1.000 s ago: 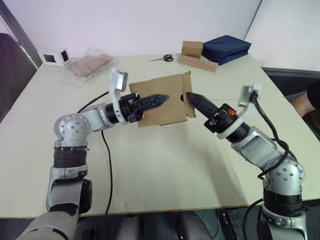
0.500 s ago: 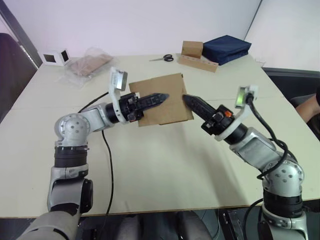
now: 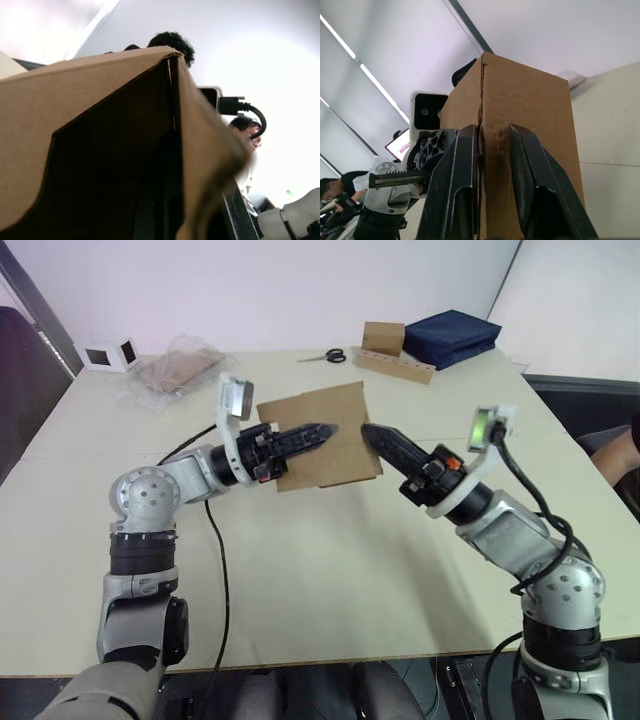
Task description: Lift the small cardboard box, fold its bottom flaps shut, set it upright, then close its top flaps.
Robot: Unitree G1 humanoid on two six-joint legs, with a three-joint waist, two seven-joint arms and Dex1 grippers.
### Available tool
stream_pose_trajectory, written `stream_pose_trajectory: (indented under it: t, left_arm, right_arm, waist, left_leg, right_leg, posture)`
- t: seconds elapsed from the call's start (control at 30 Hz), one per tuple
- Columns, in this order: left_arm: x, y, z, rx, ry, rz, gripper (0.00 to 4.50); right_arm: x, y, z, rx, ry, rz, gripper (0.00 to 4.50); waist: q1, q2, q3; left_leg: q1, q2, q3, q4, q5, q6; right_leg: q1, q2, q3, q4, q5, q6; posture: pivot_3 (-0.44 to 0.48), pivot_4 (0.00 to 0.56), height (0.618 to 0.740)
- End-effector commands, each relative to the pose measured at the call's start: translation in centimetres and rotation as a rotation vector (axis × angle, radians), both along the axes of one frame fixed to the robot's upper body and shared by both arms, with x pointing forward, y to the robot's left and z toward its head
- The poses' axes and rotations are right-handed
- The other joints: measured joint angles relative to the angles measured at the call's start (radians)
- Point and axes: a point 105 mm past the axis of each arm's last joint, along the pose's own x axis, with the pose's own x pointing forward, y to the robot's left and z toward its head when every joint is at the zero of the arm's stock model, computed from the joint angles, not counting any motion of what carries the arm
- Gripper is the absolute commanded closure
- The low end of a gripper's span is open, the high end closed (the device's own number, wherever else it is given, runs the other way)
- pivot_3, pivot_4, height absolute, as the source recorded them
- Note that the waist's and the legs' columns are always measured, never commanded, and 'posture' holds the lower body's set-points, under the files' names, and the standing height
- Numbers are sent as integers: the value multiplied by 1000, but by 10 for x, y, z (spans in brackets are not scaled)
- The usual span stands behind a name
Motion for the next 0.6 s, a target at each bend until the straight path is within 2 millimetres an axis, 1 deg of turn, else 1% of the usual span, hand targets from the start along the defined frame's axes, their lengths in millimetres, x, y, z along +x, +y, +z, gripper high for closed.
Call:
stream_pose_trajectory:
  t: [0.03,0.23,0.4,0.47,0.6]
  left_arm:
    - [-7,-7,17,-29,-55,-37,4500]
    - [-5,-7,19,-41,-51,-26,4500]
    - [-5,-8,19,-47,-50,-25,4500]
    - [-6,-7,19,-47,-50,-24,4500]
    - [-7,-3,19,-48,-49,-24,4500]
  right_arm:
    - [-27,27,5,-96,-93,151,3583]
    - [-33,28,4,-149,-119,193,3583]
    - [-30,25,9,-144,-128,185,3583]
    - [-26,21,11,-129,-124,166,3583]
    - [-13,0,21,-63,-108,88,3583]
  waist:
    - [1,0,0]
    - [0,0,0]
    - [0,0,0]
    - [0,0,0]
    - [1,0,0]
  left_leg:
    - [0,0,0,0,0,0]
    - [0,0,0,0,0,0]
    - [0,0,0,0,0,0]
    - [0,0,0,0,0,0]
    - [0,0,0,0,0,0]
  right_leg:
    - [0,0,0,0,0,0]
    - [0,0,0,0,0,0]
    - [0,0,0,0,0,0]
    - [0,0,0,0,0,0]
    - [0,0,0,0,0,0]
  posture:
    - [0,150,740]
    - [0,150,740]
    - [0,150,740]
    - [0,150,740]
    - [0,150,740]
